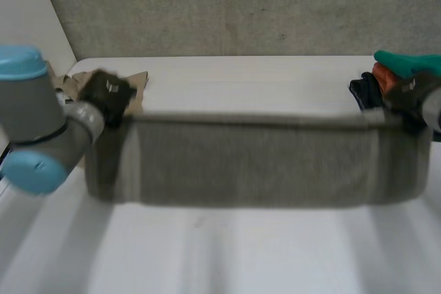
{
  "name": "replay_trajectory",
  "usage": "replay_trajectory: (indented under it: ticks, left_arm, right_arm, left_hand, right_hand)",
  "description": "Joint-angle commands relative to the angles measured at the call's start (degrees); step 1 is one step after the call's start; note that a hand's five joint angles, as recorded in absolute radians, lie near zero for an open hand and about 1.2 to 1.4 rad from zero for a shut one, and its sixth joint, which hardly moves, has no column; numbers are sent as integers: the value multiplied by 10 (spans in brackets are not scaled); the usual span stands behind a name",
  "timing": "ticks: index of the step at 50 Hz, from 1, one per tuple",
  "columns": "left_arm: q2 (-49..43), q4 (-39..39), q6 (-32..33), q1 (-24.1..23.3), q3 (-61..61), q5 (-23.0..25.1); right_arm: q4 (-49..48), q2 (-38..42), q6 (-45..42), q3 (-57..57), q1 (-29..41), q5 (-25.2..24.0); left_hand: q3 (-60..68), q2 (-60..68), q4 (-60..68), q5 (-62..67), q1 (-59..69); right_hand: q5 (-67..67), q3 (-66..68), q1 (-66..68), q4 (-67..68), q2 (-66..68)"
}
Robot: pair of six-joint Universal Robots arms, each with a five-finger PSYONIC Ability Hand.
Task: Fold the laundry.
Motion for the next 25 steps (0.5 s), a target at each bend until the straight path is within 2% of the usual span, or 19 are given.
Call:
replay_trajectory:
  ticks: [1, 2, 4, 5, 6, 8, 12, 15, 17, 25]
  left_arm:
    - [-51, 187, 11, -7, 195, -14]
    - [-49, 257, 7, -4, 207, -16]
    - [-48, 331, 4, -6, 209, -23]
    - [-47, 362, 0, -7, 209, -28]
    - [-45, 423, -8, -10, 208, -34]
    - [-45, 461, -9, -10, 205, -38]
    - [-48, 433, -19, -8, 200, -42]
    - [-50, 354, -44, -8, 168, -42]
    - [-50, 330, -59, -10, 143, -40]
    - [-68, 309, -70, -21, 11, -35]
  right_arm:
    - [-325, 10, 124, -58, 27, 13]
    - [-373, 6, 142, -50, 28, 12]
    - [-470, -3, 172, -32, 28, 13]
    - [-551, -15, 197, -16, 26, 13]
    - [-584, -21, 205, -4, 27, 11]
    - [-631, -24, 209, 9, 28, 10]
    - [-637, 3, 207, 7, 28, 10]
    - [-597, 32, 207, -4, 31, 4]
    - [-575, 46, 209, -5, 33, -5]
    - [-465, 154, 203, -13, 32, -83]
  left_hand:
    - [116, 113, 112, 142, 127]
    - [116, 113, 112, 142, 127]
    - [116, 113, 112, 142, 127]
    - [116, 113, 112, 142, 127]
    - [116, 113, 112, 142, 127]
    - [116, 113, 112, 142, 127]
    - [116, 113, 112, 142, 127]
    - [116, 113, 112, 142, 127]
    - [116, 113, 112, 142, 127]
    - [116, 113, 112, 142, 127]
  right_hand:
    - [132, 117, 151, 112, 126]
    - [132, 117, 151, 112, 126]
    - [132, 117, 151, 112, 126]
    - [132, 117, 151, 112, 126]
    - [132, 117, 151, 112, 126]
    - [132, 117, 151, 112, 126]
    - [132, 117, 151, 112, 126]
    - [132, 117, 151, 112, 126]
    - [132, 117, 151, 112, 126]
    - [132, 117, 151, 112, 126]
